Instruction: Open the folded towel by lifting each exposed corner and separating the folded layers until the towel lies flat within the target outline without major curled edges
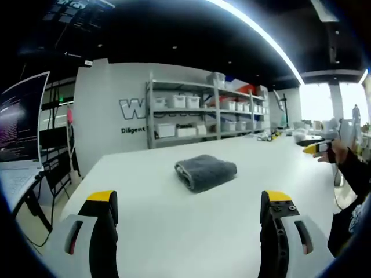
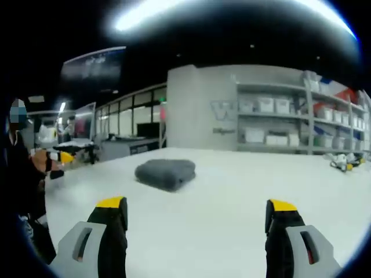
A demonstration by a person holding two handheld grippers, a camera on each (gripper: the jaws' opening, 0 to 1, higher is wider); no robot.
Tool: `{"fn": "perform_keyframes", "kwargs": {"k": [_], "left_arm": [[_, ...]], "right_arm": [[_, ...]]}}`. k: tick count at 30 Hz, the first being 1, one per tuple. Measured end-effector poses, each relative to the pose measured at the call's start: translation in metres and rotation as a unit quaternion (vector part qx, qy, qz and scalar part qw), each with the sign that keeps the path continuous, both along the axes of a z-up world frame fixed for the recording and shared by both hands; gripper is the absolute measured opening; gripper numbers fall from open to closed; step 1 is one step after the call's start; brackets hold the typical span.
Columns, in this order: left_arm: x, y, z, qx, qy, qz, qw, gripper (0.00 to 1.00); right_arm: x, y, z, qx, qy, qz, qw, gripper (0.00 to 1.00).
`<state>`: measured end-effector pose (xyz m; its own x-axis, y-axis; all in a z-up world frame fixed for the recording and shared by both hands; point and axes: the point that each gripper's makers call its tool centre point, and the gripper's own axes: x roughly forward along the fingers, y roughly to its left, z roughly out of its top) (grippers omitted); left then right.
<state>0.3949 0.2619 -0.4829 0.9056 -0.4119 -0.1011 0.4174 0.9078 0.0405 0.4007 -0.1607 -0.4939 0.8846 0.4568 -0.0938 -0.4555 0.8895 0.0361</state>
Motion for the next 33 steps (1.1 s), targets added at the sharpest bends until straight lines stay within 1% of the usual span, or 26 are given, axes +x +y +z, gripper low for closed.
{"fn": "perform_keyframes", "kwargs": {"k": [1, 2, 5, 6, 7, 9, 11, 14, 19, 20, 24, 29, 33], "left_arm": [[0.002, 0.001, -0.003, 0.001, 0.004, 0.0, 1.0, 1.0], [0.004, 0.001, -0.004, 0.002, 0.006, 0.0, 1.0, 1.0], [0.007, 0.004, -0.005, -0.005, 0.012, -0.004, 0.9999, 1.0], [0.008, 0.005, -0.003, -0.009, 0.01, -0.003, 0.9999, 1.0], [0.008, 0.006, -0.001, -0.01, 0.008, -0.001, 0.9999, 1.0], [0.008, 0.008, 0.0, -0.01, 0.007, 0.001, 0.9999, 1.0], [0.004, 0.009, 0.0, -0.013, 0.008, 0.002, 0.9999, 1.0], [-0.002, 0.009, -0.002, -0.011, 0.008, 0.004, 0.9999, 1.0], [-0.012, 0.007, 0.001, -0.014, 0.005, 0.006, 0.9999, 1.0], [-0.015, 0.005, 0.002, -0.013, 0.004, 0.003, 0.9999, 1.0], [-0.021, 0.0, 0.01, -0.012, -0.002, 0.0, 0.9999, 1.0], [-0.023, -0.003, 0.017, -0.012, -0.008, -0.003, 0.9999, 1.0], [-0.019, -0.001, 0.015, -0.011, -0.001, -0.002, 0.9999, 1.0]], "right_arm": [[0.001, 0.004, -0.004, 0.005, 0.012, 0.007, 0.9999, 1.0], [0.003, 0.005, -0.007, 0.0, 0.016, 0.005, 0.9999, 1.0], [0.009, 0.002, -0.015, -0.031, 0.02, -0.015, 0.9992, 1.0], [0.01, 0.003, -0.016, -0.032, 0.021, -0.016, 0.9992, 1.0], [0.012, 0.002, -0.016, -0.03, 0.022, -0.018, 0.9991, 1.0], [0.012, 0.0, -0.016, -0.015, 0.026, -0.022, 0.9993, 1.0], [0.012, -0.001, -0.015, -0.01, 0.027, -0.024, 0.9993, 1.0], [0.008, -0.004, -0.014, -0.01, 0.026, -0.027, 0.9993, 1.0], [-0.008, -0.008, -0.01, -0.013, 0.022, -0.025, 0.9994, 1.0], [-0.014, -0.009, -0.007, -0.011, 0.02, -0.024, 0.9994, 1.0], [-0.024, -0.014, -0.006, -0.011, 0.018, -0.026, 0.9994, 1.0], [-0.028, -0.022, -0.006, -0.004, 0.018, -0.033, 0.9993, 1.0], [-0.025, -0.028, -0.006, 0.003, 0.02, -0.039, 0.999, 1.0]]}}
